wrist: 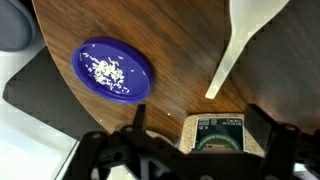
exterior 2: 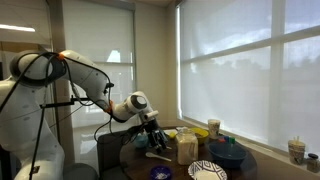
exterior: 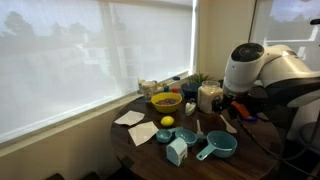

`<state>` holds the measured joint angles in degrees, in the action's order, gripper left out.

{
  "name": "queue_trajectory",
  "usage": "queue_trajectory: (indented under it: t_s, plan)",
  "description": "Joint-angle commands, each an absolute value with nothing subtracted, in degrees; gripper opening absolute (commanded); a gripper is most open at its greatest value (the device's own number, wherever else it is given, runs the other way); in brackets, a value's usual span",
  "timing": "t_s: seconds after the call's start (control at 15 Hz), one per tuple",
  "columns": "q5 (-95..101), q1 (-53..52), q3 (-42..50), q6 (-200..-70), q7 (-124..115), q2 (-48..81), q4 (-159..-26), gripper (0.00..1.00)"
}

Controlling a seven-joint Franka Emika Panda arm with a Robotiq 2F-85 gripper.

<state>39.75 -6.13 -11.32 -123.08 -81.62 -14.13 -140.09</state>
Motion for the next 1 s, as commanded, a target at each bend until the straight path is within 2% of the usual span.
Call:
queue_trajectory:
  t_s: [0.0,0.47,0.8,0.93]
  plan:
    - [39.3,-5.6,-10.4,-122.5,-76.3,-17.2,-141.9,1.00]
    - [38.3,-3.5,-8.2,-122.7,-72.2,-21.2,-146.0,1.00]
    - [38.1,-1.9,-6.3,-127.7,-72.9,-23.7,-149.3,1.00]
    - [38.2,-1.0,-5.9,-129.4,-73.3,-24.2,-150.4,0.87]
